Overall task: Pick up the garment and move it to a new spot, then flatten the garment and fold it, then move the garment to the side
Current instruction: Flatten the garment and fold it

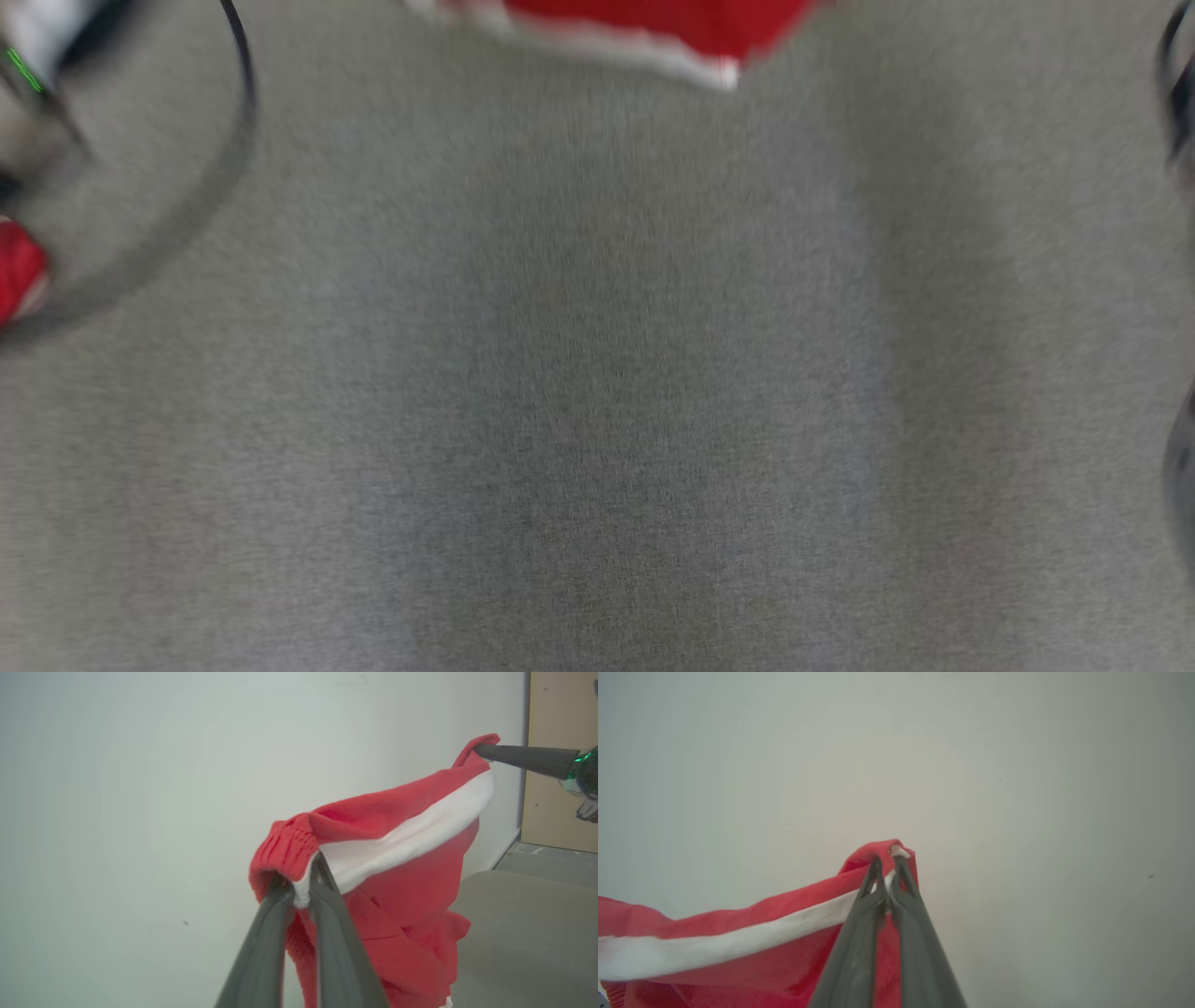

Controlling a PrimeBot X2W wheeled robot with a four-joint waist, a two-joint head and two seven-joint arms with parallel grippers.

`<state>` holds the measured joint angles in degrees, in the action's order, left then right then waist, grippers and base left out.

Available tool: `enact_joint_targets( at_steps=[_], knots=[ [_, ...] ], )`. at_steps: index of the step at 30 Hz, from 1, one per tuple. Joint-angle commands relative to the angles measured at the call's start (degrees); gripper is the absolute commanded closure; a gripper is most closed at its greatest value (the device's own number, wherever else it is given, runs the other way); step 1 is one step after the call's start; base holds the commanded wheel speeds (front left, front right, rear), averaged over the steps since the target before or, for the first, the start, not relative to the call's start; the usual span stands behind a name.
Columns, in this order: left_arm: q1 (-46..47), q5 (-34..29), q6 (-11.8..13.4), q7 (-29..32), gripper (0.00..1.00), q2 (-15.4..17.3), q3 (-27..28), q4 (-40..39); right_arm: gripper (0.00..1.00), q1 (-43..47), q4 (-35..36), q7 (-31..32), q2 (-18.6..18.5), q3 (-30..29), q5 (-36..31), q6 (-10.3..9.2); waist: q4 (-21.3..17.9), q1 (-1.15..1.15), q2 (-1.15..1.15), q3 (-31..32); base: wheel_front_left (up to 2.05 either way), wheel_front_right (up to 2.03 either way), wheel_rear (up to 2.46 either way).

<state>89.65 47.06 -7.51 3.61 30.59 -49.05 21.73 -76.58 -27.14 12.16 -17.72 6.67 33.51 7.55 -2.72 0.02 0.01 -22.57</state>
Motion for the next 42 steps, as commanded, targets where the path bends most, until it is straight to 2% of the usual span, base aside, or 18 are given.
enact_joint_targets(
  at_steps=[1, 6, 11, 15, 20, 26, 30, 34, 37, 42],
  knots=[
    [5.53, 1.14, 0.11, -0.16, 1.00, -0.73, 0.33, 2.40, 1.00, -6.16, -3.13, 0.49, 1.59, -1.16, -0.12, -0.13, -1.70, -0.02, -0.01, -11.17, 0.00, 0.00, 0.00],
    [18.13, 2.92, 0.10, -2.36, 1.00, -2.90, -0.34, 9.32, 1.00, -21.50, -11.52, -0.42, 3.59, -2.35, -3.86, -0.13, -2.10, -0.02, -0.01, -15.81, 0.00, 0.00, 0.00],
    [24.79, 4.49, 0.10, -4.77, 1.00, -3.28, -2.37, 13.41, 1.00, -28.82, -16.35, -2.73, 4.82, -2.96, -6.98, -0.14, -1.80, -0.02, -0.01, -18.01, 0.00, 0.00, 0.00],
    [27.16, 6.20, 0.10, -7.25, 1.00, -3.21, -4.48, 16.30, 1.00, -31.66, -20.11, -4.84, 5.81, -2.45, -8.50, -0.14, -1.67, -0.02, -0.01, -19.01, 0.00, 0.00, 0.00],
    [25.37, 9.44, 0.10, -9.17, 1.00, -2.85, -8.97, 16.13, 1.00, -30.78, -21.17, -5.85, 5.01, 0.43, -7.74, -0.14, -1.29, -0.02, -0.01, -19.81, 0.00, 0.00, 0.00],
    [17.99, 14.10, 0.09, -12.95, 1.00, -0.85, -14.13, 12.37, 1.00, -23.12, -17.17, -5.94, 0.74, 6.39, -2.16, -0.14, -1.46, -0.02, -0.01, -18.59, 0.00, 0.00, 0.00],
    [10.40, 16.47, 0.09, -14.07, 1.00, 1.37, -17.57, 8.93, 1.00, -12.79, -11.45, -6.09, -3.04, 9.93, 2.71, -0.14, -1.73, -0.02, -0.01, -15.23, 0.00, 0.00, 0.00],
    [1.76, 18.88, 0.26, -16.66, 1.00, 2.93, -18.36, 4.08, 1.00, -0.54, -3.66, -4.74, -8.05, 12.25, 7.70, -0.14, -1.61, -0.02, -0.01, -11.42, 0.00, 0.00, 0.00],
    [-5.89, 19.26, 1.81, -17.86, 1.00, 4.66, -19.08, -1.01, 1.00, 10.14, 2.62, -4.02, -11.34, 11.99, 10.47, -0.14, -1.64, -0.02, -0.01, -8.42, 0.00, 0.00, 0.00],
    [-18.77, 19.52, 6.53, -18.66, 1.00, 7.37, -19.71, -10.95, 1.00, 28.02, 12.08, -3.40, -15.01, 7.95, 12.56, -0.14, -2.06, -0.02, -0.01, -4.82, 0.00, 0.00, 0.00]
  ],
)
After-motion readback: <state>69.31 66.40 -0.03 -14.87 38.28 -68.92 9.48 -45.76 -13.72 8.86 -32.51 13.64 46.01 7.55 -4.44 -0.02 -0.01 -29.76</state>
